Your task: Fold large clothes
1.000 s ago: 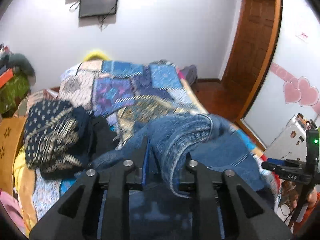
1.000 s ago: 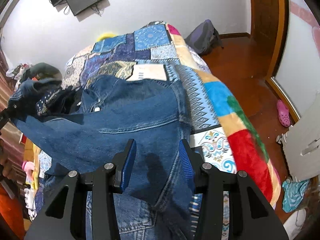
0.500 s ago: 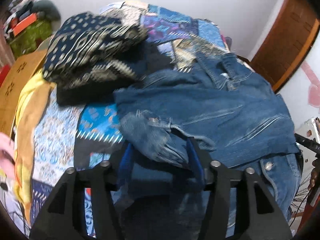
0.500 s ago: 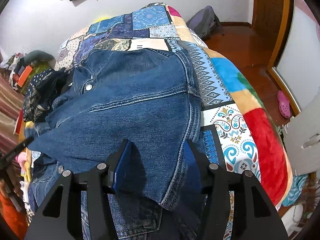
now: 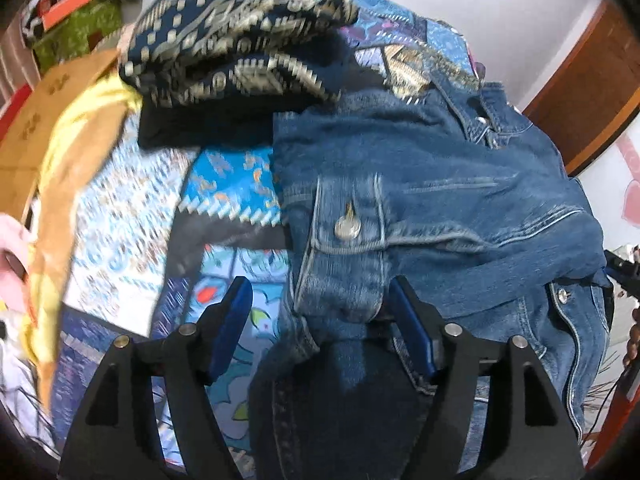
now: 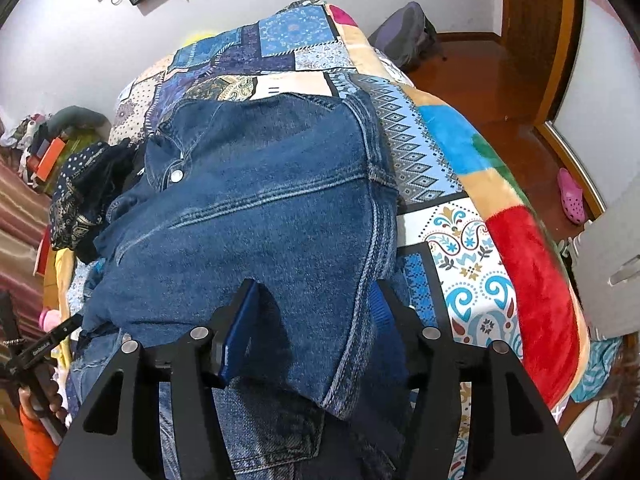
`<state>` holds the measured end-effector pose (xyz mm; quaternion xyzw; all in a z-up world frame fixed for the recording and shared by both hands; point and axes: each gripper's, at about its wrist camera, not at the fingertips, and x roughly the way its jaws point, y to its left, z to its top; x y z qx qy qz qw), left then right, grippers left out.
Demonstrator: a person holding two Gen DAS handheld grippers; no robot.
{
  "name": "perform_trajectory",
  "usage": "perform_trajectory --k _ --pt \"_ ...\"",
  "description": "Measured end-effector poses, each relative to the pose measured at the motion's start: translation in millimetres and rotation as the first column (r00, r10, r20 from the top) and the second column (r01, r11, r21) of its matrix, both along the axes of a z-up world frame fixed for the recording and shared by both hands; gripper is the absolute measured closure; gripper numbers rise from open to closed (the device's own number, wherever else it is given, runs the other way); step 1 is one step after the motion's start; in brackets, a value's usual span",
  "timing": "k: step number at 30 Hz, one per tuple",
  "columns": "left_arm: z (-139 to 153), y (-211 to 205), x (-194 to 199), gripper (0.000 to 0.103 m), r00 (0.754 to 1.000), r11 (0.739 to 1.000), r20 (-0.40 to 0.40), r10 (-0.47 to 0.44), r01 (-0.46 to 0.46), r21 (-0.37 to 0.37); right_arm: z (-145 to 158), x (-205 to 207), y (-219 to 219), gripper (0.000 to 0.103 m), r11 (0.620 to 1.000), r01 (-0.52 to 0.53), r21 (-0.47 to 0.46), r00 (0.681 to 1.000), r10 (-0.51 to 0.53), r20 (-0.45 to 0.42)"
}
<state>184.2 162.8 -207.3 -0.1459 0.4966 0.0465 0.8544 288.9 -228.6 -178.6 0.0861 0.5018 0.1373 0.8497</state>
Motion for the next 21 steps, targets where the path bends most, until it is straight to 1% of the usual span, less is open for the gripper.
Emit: perform_trajectory --k 6,10,13,16,19,21 --pt "30.2 16.2 13.1 0.033 0.997 1.000 0.077 0.018 -0.019 0.020 14.6 12.6 -5.1 0.049 1.000 0.009 0.018 0.999 -0.010 0.032" --pt "34.2 31.2 33.7 0.033 0.996 0.999 0.081 0.042 -0.044 0.014 22.7 26.5 -8.6 0.049 1.000 0.022 0.019 0.998 -0.023 0.051" --pt "26.9 41.8 53.6 0.033 0.997 0.999 0.067 0.045 -0.045 -0.004 26.7 37.1 -8.8 0.049 1.000 0.022 0.011 0.998 -0.022 0.057" --pt "11.1 48.2 71.2 0.033 0.998 0.999 0.041 0.042 -0.041 -0.024 31.0 46.6 -7.5 0.049 1.000 0.012 -0.009 0.997 -0.011 0.080" --pt "-7.3 55.1 87.5 0.033 0.999 0.998 0.011 0.043 -0.043 -0.054 28.3 59.9 -8.2 0.049 1.000 0.011 -0.019 0.997 -0.010 0.071" --pt "-20.7 59.6 100.3 0.033 1.000 0.996 -0.005 0.028 -0.029 -0.083 22.2 72.5 -10.3 0.049 1.000 0.012 -0.014 0.999 -0.011 0.050"
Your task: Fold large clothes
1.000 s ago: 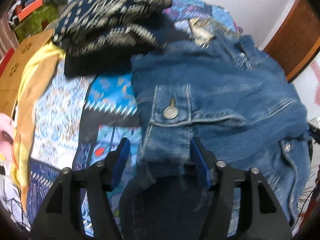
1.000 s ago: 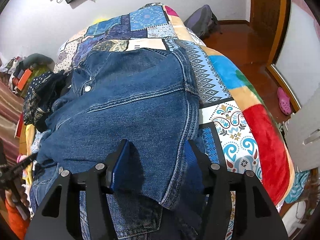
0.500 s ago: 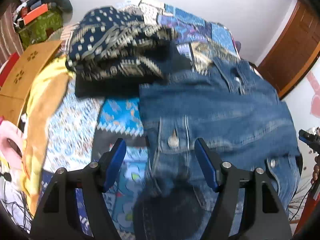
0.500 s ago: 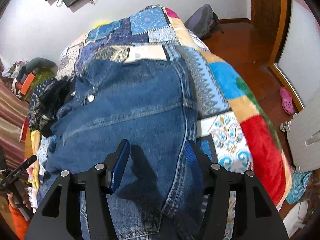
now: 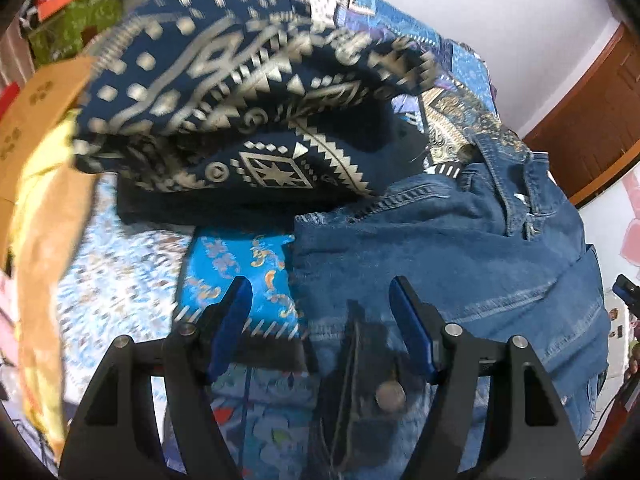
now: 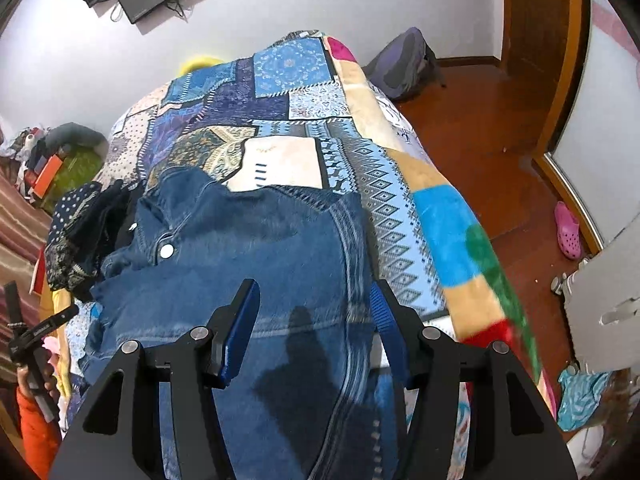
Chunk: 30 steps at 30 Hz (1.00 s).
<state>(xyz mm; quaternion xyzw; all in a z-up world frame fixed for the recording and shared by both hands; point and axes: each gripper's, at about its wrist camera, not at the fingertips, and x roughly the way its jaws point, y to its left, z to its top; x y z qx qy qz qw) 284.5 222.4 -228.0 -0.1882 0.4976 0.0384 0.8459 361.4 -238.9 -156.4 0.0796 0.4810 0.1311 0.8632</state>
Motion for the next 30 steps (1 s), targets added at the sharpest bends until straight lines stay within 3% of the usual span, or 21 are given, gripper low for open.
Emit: perform_trajectory --k 6,12,17,19,20,21,22,25,30 --pt "-35.9 9.2 31.7 0.033 0.999 0.999 -0.045 -0.025 0.024 -0.040 -26.9 39.4 -6.1 0.049 1.000 0.007 0.009 0.995 -0.006 -0.098" --pt "-56.0 14.1 49.0 0.033 0.999 0.988 -0.034 -0.030 0.025 -0.151 -46.0 64.4 3.2 0.050 0.996 -0.072 0.054 0.985 0.080 -0.150" --pt "-64.5 22.3 48.8 0.034 1.000 0.961 0.013 -0.001 0.004 -0.277 -61.4 78.1 6.1 0.047 0.988 -0.086 0.128 0.975 0.109 -0.192" --pt "-64.9 22.7 46.6 0.051 1.000 0.952 0.024 -0.007 0.014 -0.305 -60.4 77.1 4.9 0.049 0.987 -0.077 0.141 0.976 0.103 -0.191" --pt "-64.1 21.2 45.0 0.054 1.000 0.952 0.024 -0.011 0.017 -0.305 -60.0 76.8 5.4 0.054 0.986 -0.073 0.152 0.977 0.102 -0.189" --pt "-61.2 18.1 42.0 0.063 1.000 0.959 0.024 -0.011 0.017 -0.284 -59.7 75.1 4.8 0.059 0.984 -0.069 0.161 0.977 0.100 -0.189" --pt "-56.2 13.9 39.4 0.081 0.999 0.962 0.032 -0.026 0.033 -0.271 -59.9 75.0 4.1 0.070 0.983 -0.067 0.171 0.976 0.100 -0.192" --pt "-33.0 -2.2 28.8 0.089 0.996 0.974 0.069 -0.053 0.067 -0.216 -54.6 69.3 -1.1 0.088 0.975 -0.046 0.216 0.976 0.090 -0.198" --pt "24.7 -29.8 12.9 0.092 0.984 0.989 0.153 -0.094 0.109 -0.097 -17.6 47.5 -4.6 0.090 0.971 -0.059 0.230 0.994 0.079 -0.078"
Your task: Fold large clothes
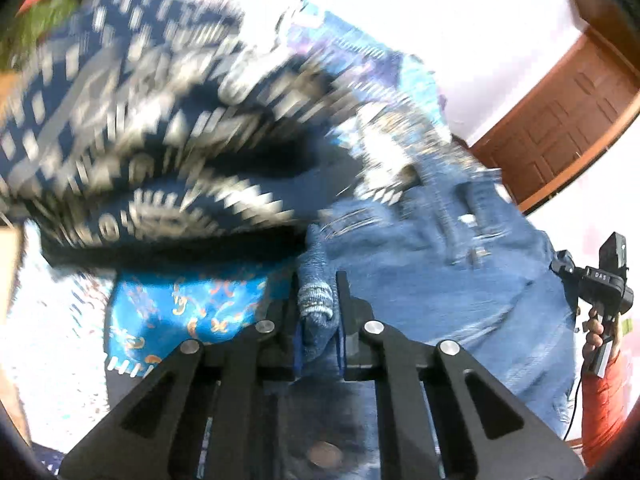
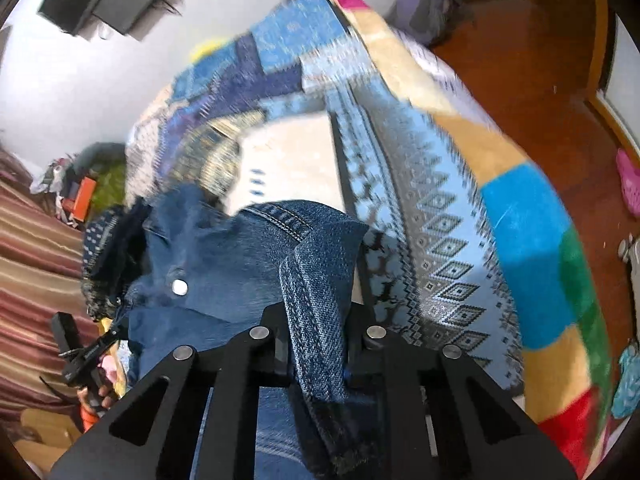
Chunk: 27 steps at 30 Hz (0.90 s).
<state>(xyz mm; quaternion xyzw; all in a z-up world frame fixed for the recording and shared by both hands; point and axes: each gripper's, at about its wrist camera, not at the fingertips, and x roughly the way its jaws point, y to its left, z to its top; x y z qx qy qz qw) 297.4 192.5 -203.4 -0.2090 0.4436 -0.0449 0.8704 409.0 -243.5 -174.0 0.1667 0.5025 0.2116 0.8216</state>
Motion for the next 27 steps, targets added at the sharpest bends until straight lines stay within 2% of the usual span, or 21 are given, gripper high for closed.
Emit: perform_trajectory --k 5,10,16,19,22,27 --pt "74.1 -14.4 -21.5 0.093 0.987 0.996 0.159 -0.001 -0.012 0.084 55.3 -20.5 11.4 0.090 0.998 -0.034 -0.048 0.987 0.041 0.155" --pt "128.9 -27.3 -5.9 0.094 0.978 0.986 0.210 -0.013 -0.023 0.168 92.4 -25.8 26.0 0.091 0.996 -0.061 -0.061 0.970 0.073 0.230" --pt "171.1 -36.0 12.0 0.094 0.958 0.981 0.286 0.019 -0.073 0.181 138.0 -16.2 39.4 0.091 0.996 -0.070 -0.059 0.941 0.085 0.327" --pt "182.8 -33.9 28.6 0.094 0.953 0.973 0.303 0.026 -0.093 0.209 151.9 0.2 41.4 0.091 0.997 -0.055 -0.061 0.928 0.074 0.364" --pt "177.1 -28.9 54.8 0.094 0.958 0.964 0.285 0.042 -0.114 0.242 146.4 19.8 42.1 0.091 0.997 -0.038 -0.068 0.934 0.059 0.353" --pt "123.8 -11.5 112.2 0.093 0.985 0.947 0.158 0.073 -0.118 0.299 92.0 66.8 40.1 0.091 0.991 0.009 -0.137 0.968 0.026 0.250"
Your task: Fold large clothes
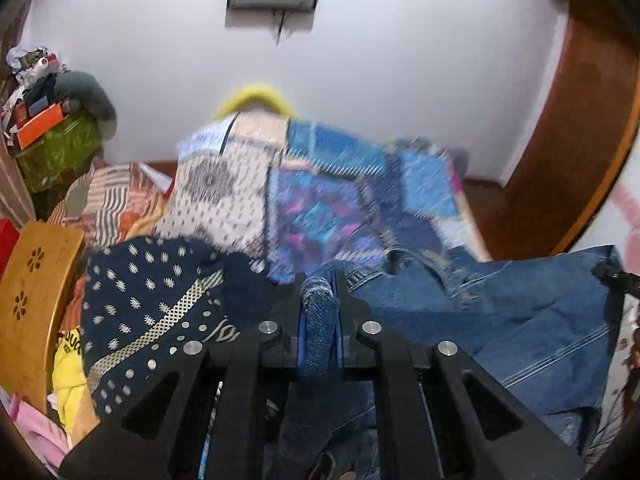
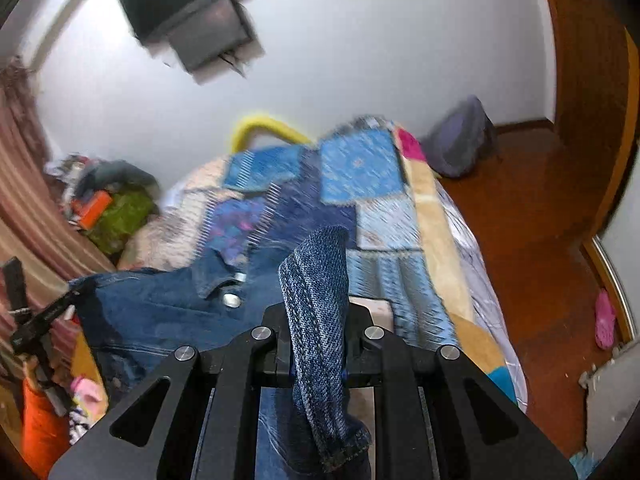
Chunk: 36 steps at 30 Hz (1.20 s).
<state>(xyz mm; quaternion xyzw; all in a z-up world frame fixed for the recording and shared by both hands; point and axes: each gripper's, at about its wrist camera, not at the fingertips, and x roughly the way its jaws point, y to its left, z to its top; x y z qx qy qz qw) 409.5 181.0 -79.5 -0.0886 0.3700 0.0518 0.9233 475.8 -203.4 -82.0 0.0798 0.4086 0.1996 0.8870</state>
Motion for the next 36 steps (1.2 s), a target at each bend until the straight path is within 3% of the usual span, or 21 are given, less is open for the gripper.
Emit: perform_trajectory --k 3,8,12,17,24,26,31,34,36 --pt "-40.8 9.9 22.5 0.093 0.996 0.999 -0.085 0.027 -0.025 0.033 -45.9 24.9 -6.7 0.091 0.998 0.041 -0.050 0.995 -0.045 -0.088" --pt "-75.4 29.0 40.4 0.092 0.989 0.998 -0.134 0.061 -0.058 0.023 -104.7 54.3 -24.3 0.091 0.994 0.083 -0.073 0.974 -0.097 -0.207" --pt "-87.1 23.6 46.8 0.092 0.986 0.995 -0.155 0.068 -0.056 0.083 -116.2 56.2 -17.0 0.090 0.991 0.066 -0.115 0.975 -0.089 -0.203" --pt "-85.8 17.5 40.3 0.092 0.987 0.992 -0.139 0.078 -0.064 0.106 -96.8 40.2 -11.3 0.086 0.981 0.065 -0.184 0.988 -0.089 -0.125" --pt "-55.4 2.2 13.7 0.088 0.992 0.992 -0.123 0.040 -0.025 0.126 -63.3 12.4 -19.9 0.080 0.981 0.060 -0.185 0.992 -0.079 -0.098" --pt "-46.0 -3.8 2.6 0.083 0.993 0.990 -0.114 0.024 -0.008 0.141 -54.4 2.3 -20.2 0.071 0.980 0.052 -0.194 0.995 -0.068 -0.075" --pt "-20.6 -17.4 -42.5 0.051 0.999 0.989 -0.049 -0.002 0.009 0.146 -22.6 -39.5 -20.2 0.063 0.976 0.019 -0.218 1.000 -0.019 0.004" --pt "-11.4 -24.0 -66.6 0.046 1.000 0.989 -0.020 -0.021 0.024 0.145 -6.6 -66.7 -18.9 0.048 0.974 0.005 -0.228 0.999 0.007 0.052" --pt "-6.5 -29.0 -84.8 0.041 0.999 0.988 -0.014 -0.039 0.040 0.148 2.0 -84.6 -17.5 0.047 0.972 -0.013 -0.233 0.997 0.031 0.076"
